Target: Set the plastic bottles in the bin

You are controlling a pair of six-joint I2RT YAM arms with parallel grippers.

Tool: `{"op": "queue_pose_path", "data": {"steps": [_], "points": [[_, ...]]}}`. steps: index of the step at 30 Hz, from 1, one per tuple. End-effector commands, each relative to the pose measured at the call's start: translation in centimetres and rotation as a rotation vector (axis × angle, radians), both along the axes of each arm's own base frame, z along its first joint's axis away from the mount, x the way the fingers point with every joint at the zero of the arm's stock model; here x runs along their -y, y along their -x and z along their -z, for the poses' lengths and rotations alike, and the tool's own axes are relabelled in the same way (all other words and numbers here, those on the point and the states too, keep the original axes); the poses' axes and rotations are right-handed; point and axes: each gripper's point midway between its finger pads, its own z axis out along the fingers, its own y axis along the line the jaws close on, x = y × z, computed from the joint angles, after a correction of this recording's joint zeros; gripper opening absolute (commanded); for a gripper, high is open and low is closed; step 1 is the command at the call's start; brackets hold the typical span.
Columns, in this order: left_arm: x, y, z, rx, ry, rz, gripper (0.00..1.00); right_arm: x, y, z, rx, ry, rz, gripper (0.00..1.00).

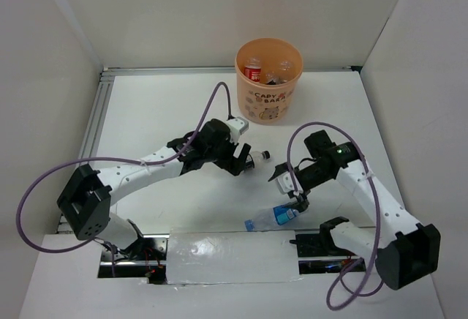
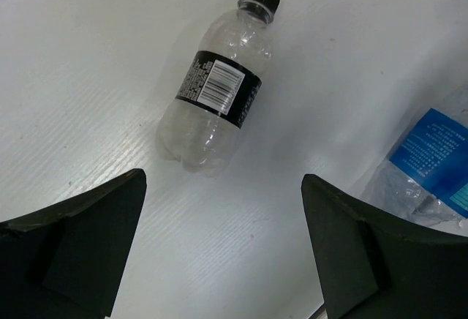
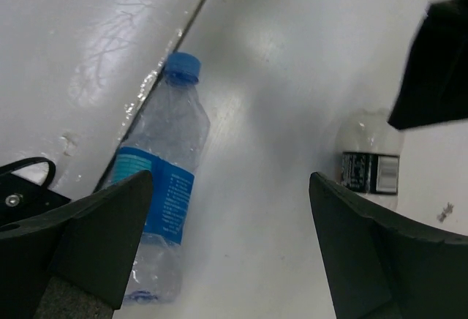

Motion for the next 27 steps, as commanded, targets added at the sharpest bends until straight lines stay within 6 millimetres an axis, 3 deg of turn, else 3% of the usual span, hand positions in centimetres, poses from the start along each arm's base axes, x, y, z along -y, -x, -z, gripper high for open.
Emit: {"op": "queue_pose_path", "data": {"steps": [1,4,8,13,20,22,24,26,27], "points": [[1.0,-1.6,-3.5,0.11,0.074,-0.017,1.0,-0.3,3.6,-0.8,-0.053,0.048,-0.066,0.94],[0.1,-0.8,-3.0,0.089,0.083,-0.051,1.0,-0.2,5.7,0.6,-0.092,0.105,-0.116,0.94],[-1.5,0.1,-3.0,0.103,0.074,-0.093,1.0,0.9,6.6,2.7,-0.08,0.189,-0.114,0.94],[-3.3,0.4,-4.3,0.14,0.076,-0.173,1.0,1.4,4.0,6.1,-0.014,0.262,0.077,0.94],[-4.5,1.1,-3.8,0.129,0.069,-0.201,1.0,1.5,1.3,10.2,0.067,0.372,0.243,0.94],[-4.7,1.4,-4.1,0.129,0.084,-0.207,1.0,1.5,0.3,11.0,0.114,0.385,0.283,0.9],[-4.8,1.4,-4.4,0.135,0.091,-0.208,1.0,1.2,-0.3,10.8,0.147,0.376,0.289,0.79],[-4.6,1.7,-4.7,0.145,0.093,-0.192,1.0,1.2,-0.4,10.5,0.154,0.376,0.282,0.66],[-5.0,1.9,-4.6,0.149,0.082,-0.185,1.0,1.3,-0.1,10.6,0.147,0.376,0.264,0.54]]}}
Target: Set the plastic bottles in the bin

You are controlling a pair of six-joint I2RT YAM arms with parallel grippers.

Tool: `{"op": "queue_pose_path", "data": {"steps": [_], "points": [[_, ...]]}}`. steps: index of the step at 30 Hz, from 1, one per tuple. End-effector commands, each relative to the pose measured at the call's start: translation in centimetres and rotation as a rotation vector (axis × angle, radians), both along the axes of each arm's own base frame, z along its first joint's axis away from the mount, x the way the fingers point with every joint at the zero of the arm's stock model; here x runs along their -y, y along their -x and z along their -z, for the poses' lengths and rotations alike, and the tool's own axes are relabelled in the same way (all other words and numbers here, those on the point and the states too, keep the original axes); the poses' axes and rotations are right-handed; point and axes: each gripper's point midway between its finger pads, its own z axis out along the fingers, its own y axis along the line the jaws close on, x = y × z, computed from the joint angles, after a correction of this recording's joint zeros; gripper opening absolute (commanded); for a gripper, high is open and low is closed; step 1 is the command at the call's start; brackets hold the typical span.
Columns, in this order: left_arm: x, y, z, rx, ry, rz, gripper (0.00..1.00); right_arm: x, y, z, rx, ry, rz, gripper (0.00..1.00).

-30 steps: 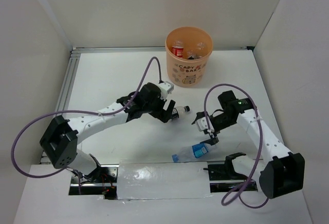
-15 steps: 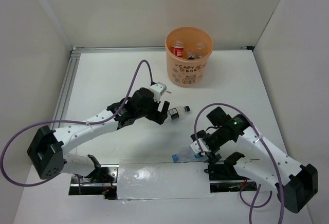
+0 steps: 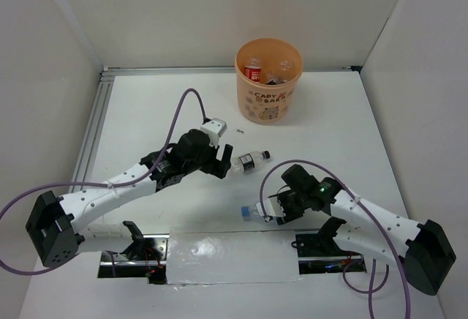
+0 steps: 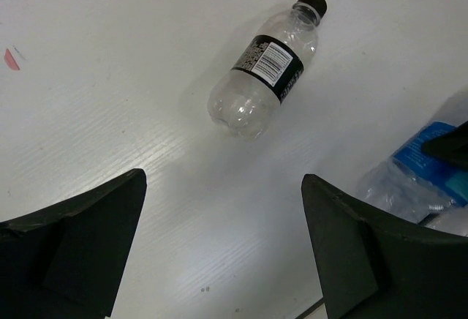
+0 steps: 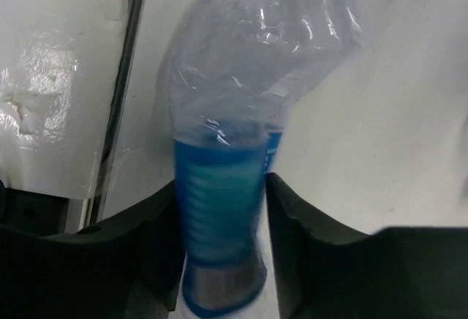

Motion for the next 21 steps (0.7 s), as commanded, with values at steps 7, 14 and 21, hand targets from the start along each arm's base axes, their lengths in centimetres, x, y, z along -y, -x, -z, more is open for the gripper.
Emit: {"op": "queue_pose_path", "data": {"steps": [7,14,21], "points": [[-1.8,1.1,-3.0,0.097,0.053,-0.012,1.0,-3.2,-3.7,-10.1,0.184,-0.269,0.036,0.33],[-3.6,2.3,-4.9,0.158,0.139,-0.047,1.0,-3.9,-10.3,-23.3,0.486,-0.54,0.213,0.3],[-1.3,2.9,-3.7,0.13,0.145,0.084,1.0,-2.6,-23.2,-31.6,0.661,-0.676,0.491,0.3]]}}
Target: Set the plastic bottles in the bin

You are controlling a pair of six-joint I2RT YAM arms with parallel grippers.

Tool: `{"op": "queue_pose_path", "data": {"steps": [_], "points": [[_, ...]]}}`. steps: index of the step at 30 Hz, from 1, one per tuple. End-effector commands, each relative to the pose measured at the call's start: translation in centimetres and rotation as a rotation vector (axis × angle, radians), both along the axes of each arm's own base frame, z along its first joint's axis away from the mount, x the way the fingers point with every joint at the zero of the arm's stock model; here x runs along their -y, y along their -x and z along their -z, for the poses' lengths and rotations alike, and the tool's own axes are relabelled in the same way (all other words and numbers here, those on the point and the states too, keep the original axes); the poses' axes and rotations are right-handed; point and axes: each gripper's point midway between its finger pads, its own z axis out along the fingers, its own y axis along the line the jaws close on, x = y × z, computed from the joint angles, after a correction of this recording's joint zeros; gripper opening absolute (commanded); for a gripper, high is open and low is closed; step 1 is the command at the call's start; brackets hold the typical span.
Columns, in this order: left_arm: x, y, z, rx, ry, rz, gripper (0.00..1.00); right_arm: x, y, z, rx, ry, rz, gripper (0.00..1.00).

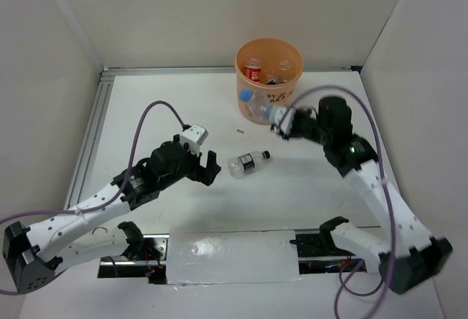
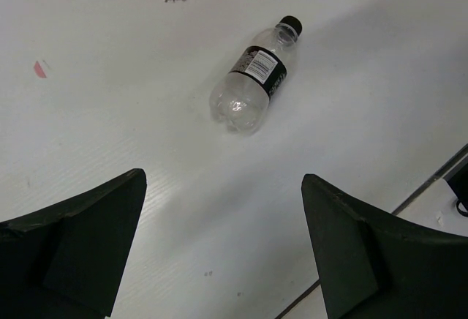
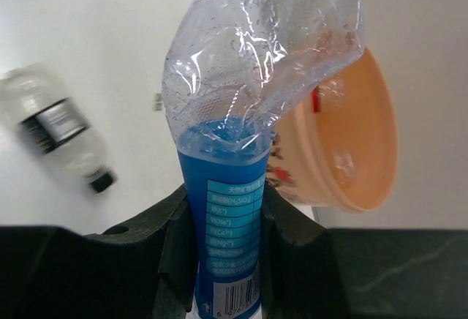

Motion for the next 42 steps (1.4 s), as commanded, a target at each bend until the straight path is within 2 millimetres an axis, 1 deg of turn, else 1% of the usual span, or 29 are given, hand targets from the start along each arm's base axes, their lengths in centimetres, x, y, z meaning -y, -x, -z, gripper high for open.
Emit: {"op": "queue_pose_path", "data": {"steps": [1,3,4,6,7,8,10,11,12,13,14,16,17,18,19,23,25,27,28,29,30,31,32,35,36,37,39,40,42], "points": [[2.5,-0.3,-0.2,0.006,0.022,0.089,1.0,1.2,-8.4,-8.7,0.158,-0.199,0.166,0.3],[3.6,-0.5,0.7,-0.002,0.01,0.116,1.0,1.5,-11.4,-10.8,0.175,-0.258,0.187,0.3],[4.1,-0.5,1.0,0.002,0.002,0.131,1.0,1.4,-13.8,-11.7,0.158,-0.286,0.207,0.3],[5.2,-0.9,0.7,0.012,0.0,0.155,1.0,1.4,-16.1,-12.9,0.17,-0.302,0.204,0.33],[5.9,-0.8,0.6,0.014,0.003,0.168,1.0,1.3,-18.2,-10.7,0.105,-0.281,0.209,0.33],[6.4,-1.3,-0.3,0.045,0.007,0.177,1.0,1.1,-18.9,-12.9,0.135,-0.291,0.205,0.35],[7.5,-1.9,0.5,0.036,-0.015,0.191,1.0,0.7,-20.2,-11.9,0.064,-0.296,0.182,0.37],[8.3,-2.4,-0.2,0.064,-0.014,0.209,1.0,0.8,-21.9,-11.4,0.034,-0.306,0.184,0.4],[8.7,-2.8,0.0,0.067,-0.023,0.214,1.0,0.9,-22.4,-10.9,0.005,-0.315,0.176,0.42],[9.6,-3.0,1.6,0.041,-0.062,0.23,1.0,0.6,-23.6,-8.7,-0.066,-0.325,0.191,0.45],[10.4,-3.7,0.9,0.061,-0.058,0.235,1.0,0.2,-23.8,-9.1,-0.074,-0.336,0.174,0.58],[11.1,-4.8,1.8,0.044,-0.091,0.215,1.0,-0.2,-24.2,-7.7,-0.147,-0.349,0.179,0.75],[11.9,-6.0,2.5,0.04,-0.129,0.204,1.0,0.1,-24.8,-7.6,-0.177,-0.373,0.198,0.91],[12.2,-6.3,3.1,0.028,-0.155,0.21,1.0,0.4,-24.8,-7.6,-0.192,-0.388,0.2,1.0],[12.4,-6.7,3.8,0.022,-0.18,0.206,1.0,0.3,-24.6,-8.2,-0.187,-0.405,0.201,1.0],[14.0,-7.3,6.6,-0.014,-0.239,0.262,1.0,3.4,-22.4,-11.7,-0.205,-0.507,0.271,1.0],[14.5,-7.7,8.5,-0.053,-0.277,0.266,1.0,5.5,-21.3,-12.2,-0.228,-0.522,0.288,1.0],[14.6,-8.1,9.7,-0.075,-0.32,0.262,1.0,7.9,-19.2,-11.7,-0.281,-0.548,0.328,1.0],[14.5,-8.3,11.5,-0.103,-0.357,0.257,1.0,8.5,-18.1,-11.3,-0.302,-0.551,0.321,1.0],[14.3,-8.5,12.1,-0.112,-0.378,0.244,0.98,9.1,-16.1,-12.7,-0.268,-0.566,0.318,1.0],[14.2,-8.5,12.8,-0.122,-0.399,0.251,0.97,9.8,-15.4,-10.3,-0.316,-0.567,0.341,1.0],[14.2,-8.5,13.2,-0.132,-0.409,0.253,0.95,11.1,-14.6,-9.7,-0.321,-0.573,0.369,1.0],[14.0,-8.4,13.8,-0.142,-0.43,0.26,0.86,11.5,-13.0,-8.9,-0.323,-0.576,0.386,1.0],[14.0,-8.4,14.0,-0.149,-0.437,0.261,0.66,13.0,-10.8,-7.3,-0.347,-0.574,0.41,1.0],[13.7,-8.4,14.1,-0.153,-0.449,0.254,0.52,13.3,-9.7,-7.4,-0.343,-0.578,0.413,1.0],[13.6,-8.5,14.1,-0.149,-0.454,0.246,0.48,14.1,-9.2,-5.8,-0.373,-0.587,0.438,1.0],[13.4,-8.4,14.5,-0.159,-0.476,0.254,0.38,14.3,-8.0,-4.9,-0.398,-0.599,0.432,1.0],[13.4,-8.4,14.5,-0.159,-0.477,0.254,0.23,14.0,-7.2,-4.1,-0.419,-0.601,0.438,1.0],[14.0,-8.6,12.1,-0.136,-0.435,0.252,0.12,14.8,-6.6,-3.3,-0.434,-0.612,0.465,1.0]]}}
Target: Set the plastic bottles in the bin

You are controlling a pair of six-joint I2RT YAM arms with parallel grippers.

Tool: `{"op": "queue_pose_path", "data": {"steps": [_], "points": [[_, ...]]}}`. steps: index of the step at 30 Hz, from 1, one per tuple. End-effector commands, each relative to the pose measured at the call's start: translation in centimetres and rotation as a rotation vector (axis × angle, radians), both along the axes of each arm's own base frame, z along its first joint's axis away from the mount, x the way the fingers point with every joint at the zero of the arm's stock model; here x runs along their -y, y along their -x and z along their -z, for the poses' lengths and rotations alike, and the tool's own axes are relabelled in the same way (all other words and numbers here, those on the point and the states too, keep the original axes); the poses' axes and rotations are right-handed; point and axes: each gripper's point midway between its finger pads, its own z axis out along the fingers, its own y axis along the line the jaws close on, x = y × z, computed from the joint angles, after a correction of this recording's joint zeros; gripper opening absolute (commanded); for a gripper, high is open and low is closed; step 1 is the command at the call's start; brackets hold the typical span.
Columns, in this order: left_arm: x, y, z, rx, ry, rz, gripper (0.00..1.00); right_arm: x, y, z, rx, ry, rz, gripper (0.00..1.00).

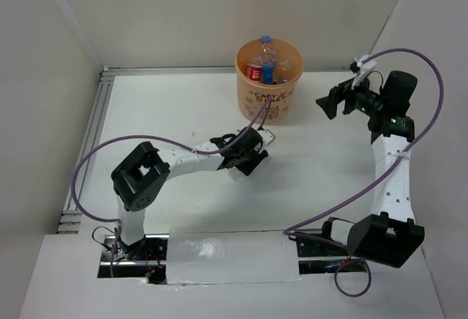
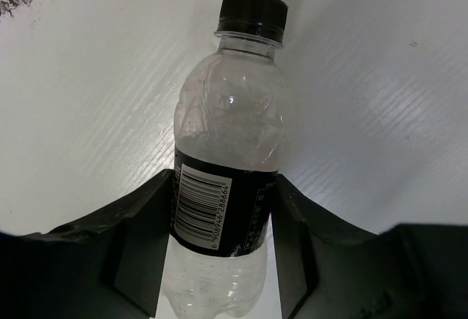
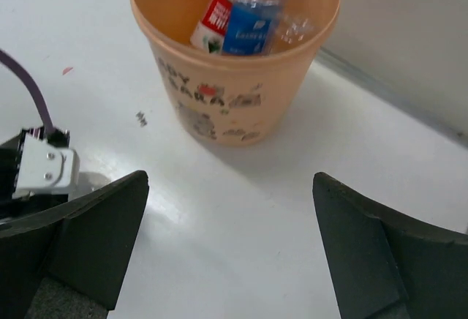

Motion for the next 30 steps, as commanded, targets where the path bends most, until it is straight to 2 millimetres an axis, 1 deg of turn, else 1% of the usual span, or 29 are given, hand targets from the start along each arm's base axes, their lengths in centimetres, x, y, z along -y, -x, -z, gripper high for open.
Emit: {"op": "queue_pose_path", "data": {"steps": [1,2,3,4,5,6,7,8,9,10,11,12,13,14,15,16,17,18,19,21,22,23,24,25,26,27,28,29,30], "points": [[1.4,-0.5,-4.2,0.04,0.068,0.018,0.08,-0.1,2.1,2.3,-0.08,-0.047,-0.019,1.0],[2.6,-0.4,-6.8,0.061,0.13,0.03,0.06,0.2,2.2,2.8,-0.09,-0.039,-0.014,1.0],[3.0,-0.4,-10.7,0.108,0.202,0.04,0.05,0.6,2.7,3.1,-0.096,-0.034,-0.001,0.98],[3.5,-0.1,-13.0,0.112,0.257,0.054,0.05,0.4,3.2,4.1,-0.121,-0.022,-0.023,0.87],[3.7,-0.2,-15.5,0.146,0.3,0.056,0.05,0.7,3.7,5.1,-0.141,-0.016,-0.017,0.74],[4.5,-0.6,-19.5,0.202,0.38,0.068,0.04,0.7,4.0,5.9,-0.158,-0.005,-0.025,0.56],[4.5,-0.6,-22.7,0.248,0.436,0.071,0.04,0.9,4.3,6.8,-0.177,0.003,-0.025,0.36],[4.9,-1.5,-26.3,0.298,0.514,0.065,0.04,0.9,4.9,8.7,-0.218,0.002,-0.021,0.12],[4.9,-2.1,-28.3,0.32,0.566,0.054,0.01,1.1,5.3,9.5,-0.227,0.019,-0.006,0.05],[4.8,-2.7,-30.4,0.343,0.619,0.047,0.0,1.1,5.6,10.4,-0.242,0.024,-0.002,0.0],[4.4,-4.2,-31.6,0.365,0.654,0.023,0.0,0.9,6.0,10.7,-0.236,0.026,-0.002,0.0],[4.7,-5.8,-34.1,0.391,0.743,0.0,0.0,0.9,6.7,12.9,-0.272,0.033,-0.006,0.04],[4.8,-5.8,-36.2,0.429,0.785,0.006,0.0,0.9,6.7,12.9,-0.272,0.034,-0.006,0.07],[4.3,-7.1,-37.3,0.443,0.816,-0.014,0.0,0.6,7.4,13.4,-0.295,0.025,-0.008,0.11],[4.8,-8.3,-38.5,0.445,0.866,-0.039,0.0,0.5,7.7,14.1,-0.304,0.038,-0.02,0.2],[4.9,-9.2,-39.6,0.469,0.899,-0.047,0.0,0.5,7.9,14.2,-0.314,0.034,-0.021,0.22],[4.9,-10.2,-39.9,0.481,0.911,-0.067,0.0,0.4,8.1,14.2,-0.312,0.044,-0.026,0.26],[4.4,-11.8,-40.0,0.512,0.91,-0.118,0.03,0.4,8.2,14.5,-0.313,0.05,-0.031,0.31],[4.8,-13.5,-39.5,0.518,0.916,-0.145,0.05,0.4,8.2,14.5,-0.313,0.05,-0.032,0.35],[3.9,-16.3,-38.9,0.533,0.931,-0.246,0.13,0.3,8.4,14.6,-0.322,0.046,-0.032,0.41],[4.2,-17.8,-37.0,0.523,0.918,-0.275,0.19,0.3,8.4,14.6,-0.322,0.046,-0.032,0.44],[4.1,-18.5,-36.5,0.521,0.927,-0.288,0.27,0.2,8.4,14.5,-0.319,0.041,-0.039,0.53],[3.5,-19.6,-36.4,0.525,0.941,-0.32,0.37,0.1,8.6,14.7,-0.33,0.037,-0.04,0.57],[3.8,-19.9,-36.8,0.534,0.952,-0.318,0.44,0.3,8.6,14.8,-0.333,0.042,-0.033,0.61],[4.0,-21.2,-34.8,0.504,0.93,-0.328,0.5,0.6,8.4,14.5,-0.323,0.061,-0.026,0.65],[4.1,-21.5,-33.9,0.482,0.905,-0.334,0.58,0.4,8.8,14.9,-0.338,0.066,-0.035,0.67],[3.9,-22.1,-33.6,0.474,0.904,-0.349,0.69,0.6,8.8,14.9,-0.341,0.072,-0.028,0.69],[4.0,-22.3,-34.2,0.485,0.917,-0.345,0.92,0.5,9.0,15.1,-0.345,0.075,-0.033,0.69],[4.0,-22.5,-33.4,0.472,0.908,-0.363,1.0,0.5,9.1,15.2,-0.355,0.071,-0.034,0.71]]}}
